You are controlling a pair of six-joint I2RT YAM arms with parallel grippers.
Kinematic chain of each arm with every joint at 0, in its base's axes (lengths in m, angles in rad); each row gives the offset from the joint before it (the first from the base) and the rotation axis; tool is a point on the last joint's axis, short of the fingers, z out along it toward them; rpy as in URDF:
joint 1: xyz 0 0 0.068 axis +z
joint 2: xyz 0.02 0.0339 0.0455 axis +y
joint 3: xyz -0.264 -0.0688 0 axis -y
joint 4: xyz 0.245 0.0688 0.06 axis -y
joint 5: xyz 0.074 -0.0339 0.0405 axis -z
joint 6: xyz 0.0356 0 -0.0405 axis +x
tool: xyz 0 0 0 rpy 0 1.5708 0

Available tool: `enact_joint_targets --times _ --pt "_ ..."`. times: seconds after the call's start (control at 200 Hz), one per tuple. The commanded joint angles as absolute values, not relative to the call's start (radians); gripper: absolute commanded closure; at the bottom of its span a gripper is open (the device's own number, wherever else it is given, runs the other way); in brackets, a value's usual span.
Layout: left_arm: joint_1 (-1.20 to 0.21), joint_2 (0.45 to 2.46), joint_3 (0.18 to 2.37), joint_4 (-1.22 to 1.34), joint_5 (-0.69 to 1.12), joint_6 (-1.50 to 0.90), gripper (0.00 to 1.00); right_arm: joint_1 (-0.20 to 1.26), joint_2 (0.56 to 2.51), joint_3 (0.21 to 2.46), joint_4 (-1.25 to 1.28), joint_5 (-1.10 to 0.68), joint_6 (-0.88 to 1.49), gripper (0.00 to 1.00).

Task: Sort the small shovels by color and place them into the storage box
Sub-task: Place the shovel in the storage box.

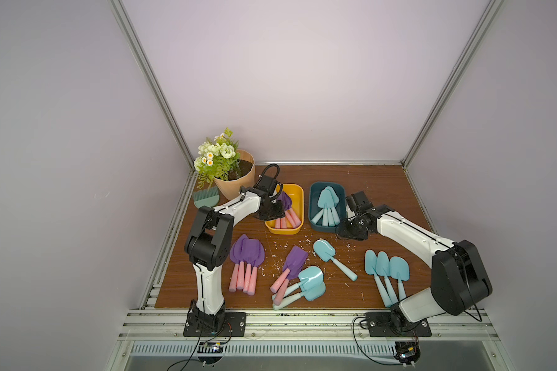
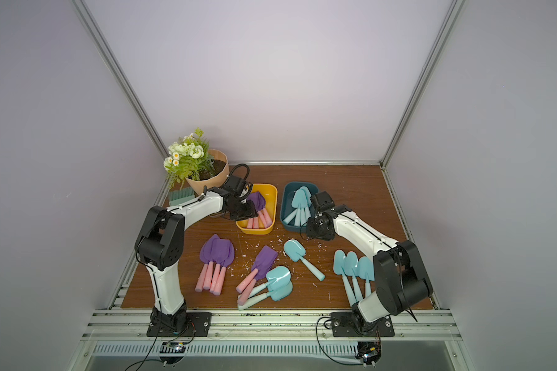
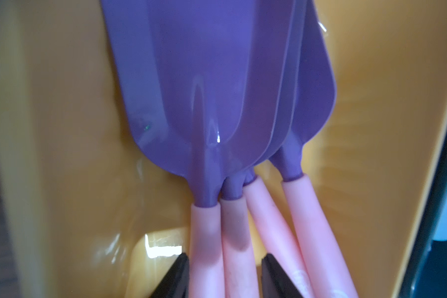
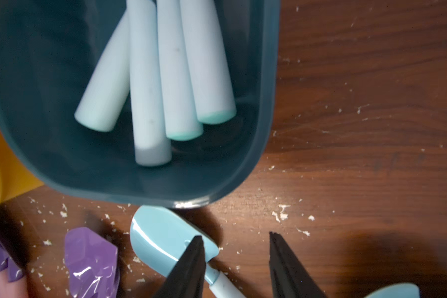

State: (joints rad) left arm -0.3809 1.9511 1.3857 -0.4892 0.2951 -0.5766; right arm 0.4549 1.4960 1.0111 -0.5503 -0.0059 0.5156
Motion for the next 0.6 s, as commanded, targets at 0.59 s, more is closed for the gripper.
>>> enact_joint_targets --times 0.59 --pt "-0.455 1.663 1.243 -0.314 0.181 -0.655 0.47 0.716 1.379 0.789 -0.627 -0.016 0.499 0.52"
